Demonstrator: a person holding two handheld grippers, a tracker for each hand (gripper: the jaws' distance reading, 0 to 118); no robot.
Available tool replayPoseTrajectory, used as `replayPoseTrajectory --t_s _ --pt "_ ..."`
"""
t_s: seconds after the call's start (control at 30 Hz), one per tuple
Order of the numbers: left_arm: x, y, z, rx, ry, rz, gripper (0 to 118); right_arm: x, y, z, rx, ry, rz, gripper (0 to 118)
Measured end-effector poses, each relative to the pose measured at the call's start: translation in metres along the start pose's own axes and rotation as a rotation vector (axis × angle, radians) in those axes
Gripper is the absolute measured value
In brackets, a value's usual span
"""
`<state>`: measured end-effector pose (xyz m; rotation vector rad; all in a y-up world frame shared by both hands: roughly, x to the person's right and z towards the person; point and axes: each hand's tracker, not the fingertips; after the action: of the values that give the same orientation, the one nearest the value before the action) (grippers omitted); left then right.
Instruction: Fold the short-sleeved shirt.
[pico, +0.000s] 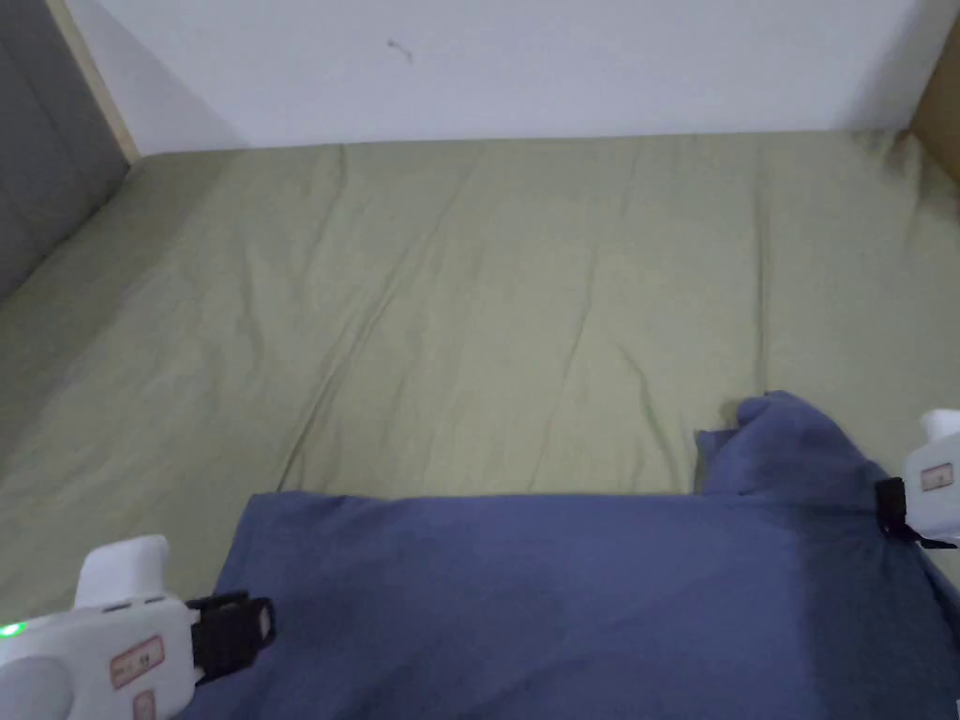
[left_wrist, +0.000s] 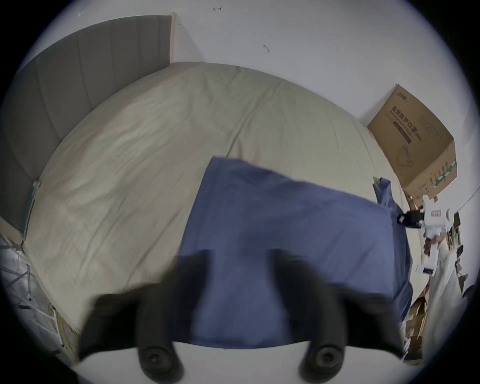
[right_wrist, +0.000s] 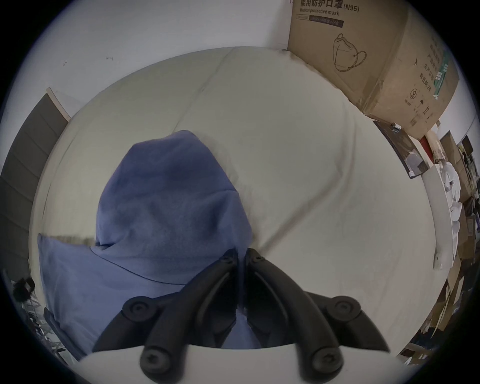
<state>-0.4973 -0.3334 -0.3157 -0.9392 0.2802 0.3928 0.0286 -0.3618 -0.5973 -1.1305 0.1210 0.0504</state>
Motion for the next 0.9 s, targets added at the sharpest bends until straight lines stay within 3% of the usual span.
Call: replayPoseTrajectory --t_s 0.03,0.07,0.3,0.33,0.37,0.4,0.43,0.47,0.57,0.6,0.67,0.9 --pt "0.001 0.011 -0.006 0.003 -0.015 0.0 92 0.0 0.0 0.0 0.001 0.004 0.004 4" --pt "0.001 0.024 -0.017 0.005 -0.036 -0.004 106 -0.002 0.0 0.0 0.002 0.001 0.009 4" --pt "-0.002 0.097 -0.095 -0.052 0.033 0.006 102 -0.003 0.001 -0.004 -0.015 0.002 0.024 4" --pt "-0.003 0.098 -0.107 -0.084 0.034 0.028 100 -0.003 0.001 -0.005 -0.016 0.003 0.024 4" --pt "-0.003 0.099 -0.122 -0.137 0.043 0.029 87 -0.003 0.002 -0.006 -0.02 0.004 0.025 4" --pt "-0.003 0.097 -0.13 -0.163 0.067 0.038 83 -0.004 0.002 -0.007 -0.022 0.002 0.026 4" --pt "0.002 0.093 -0.138 -0.175 0.121 0.026 82 -0.004 0.002 -0.007 -0.023 0.002 0.027 4" --pt "0.009 0.09 -0.134 -0.139 0.121 0.011 72 -0.005 0.002 -0.008 -0.024 0.001 0.03 4" --pt "0.032 0.087 -0.116 -0.093 0.193 -0.159 17 -0.006 0.003 -0.009 -0.026 -0.002 0.035 4" --pt "0.036 0.088 -0.114 -0.088 0.184 -0.162 10 -0.006 0.004 -0.008 -0.021 -0.003 0.031 4" --pt "0.025 0.096 -0.123 -0.101 0.173 -0.142 4 -0.005 0.007 -0.003 0.001 0.001 0.017 4" --pt "0.033 0.12 -0.086 -0.05 0.101 -0.097 4 -0.003 0.031 0.024 0.057 0.017 0.021 4"
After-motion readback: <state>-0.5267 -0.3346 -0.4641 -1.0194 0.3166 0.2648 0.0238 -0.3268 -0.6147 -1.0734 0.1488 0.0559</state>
